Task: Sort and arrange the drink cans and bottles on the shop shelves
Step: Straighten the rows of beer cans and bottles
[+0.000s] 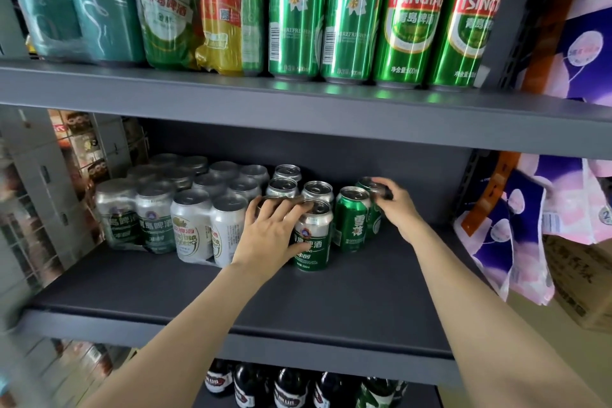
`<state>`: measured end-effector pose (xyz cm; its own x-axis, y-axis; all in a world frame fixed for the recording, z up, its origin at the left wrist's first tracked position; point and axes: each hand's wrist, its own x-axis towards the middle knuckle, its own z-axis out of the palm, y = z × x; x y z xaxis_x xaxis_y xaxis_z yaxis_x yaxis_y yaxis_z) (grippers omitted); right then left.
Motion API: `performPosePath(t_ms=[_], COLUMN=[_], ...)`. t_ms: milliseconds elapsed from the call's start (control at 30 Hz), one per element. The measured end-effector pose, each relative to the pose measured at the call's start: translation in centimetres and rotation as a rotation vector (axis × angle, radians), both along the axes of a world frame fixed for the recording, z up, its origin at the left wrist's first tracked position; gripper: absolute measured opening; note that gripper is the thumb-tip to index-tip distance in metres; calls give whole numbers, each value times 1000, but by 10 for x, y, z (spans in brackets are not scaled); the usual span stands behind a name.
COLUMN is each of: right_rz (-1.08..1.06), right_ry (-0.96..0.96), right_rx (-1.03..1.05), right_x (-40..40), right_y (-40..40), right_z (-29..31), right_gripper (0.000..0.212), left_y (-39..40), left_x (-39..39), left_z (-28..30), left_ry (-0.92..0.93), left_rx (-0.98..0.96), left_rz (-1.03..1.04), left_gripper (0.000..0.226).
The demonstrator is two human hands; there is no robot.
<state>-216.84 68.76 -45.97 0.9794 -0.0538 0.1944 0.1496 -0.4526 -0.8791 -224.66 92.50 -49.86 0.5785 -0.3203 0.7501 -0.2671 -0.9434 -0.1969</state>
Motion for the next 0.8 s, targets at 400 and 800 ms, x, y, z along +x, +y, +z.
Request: performPosePath(t_ms=[400,800], right_rz=[-26,134], right_ry=[-106,-117], right_rx=[-19,-217], right_x=[-43,-99], right_y=[-31,7], right_z=[-6,-17], right_gripper=[25,54], left_y=[-2,-15], left_x=[-4,-21], left_z=[6,22], left_ry=[62,449], left_rx=[-18,-23], left_rz=[26,150], left_gripper=[70,73])
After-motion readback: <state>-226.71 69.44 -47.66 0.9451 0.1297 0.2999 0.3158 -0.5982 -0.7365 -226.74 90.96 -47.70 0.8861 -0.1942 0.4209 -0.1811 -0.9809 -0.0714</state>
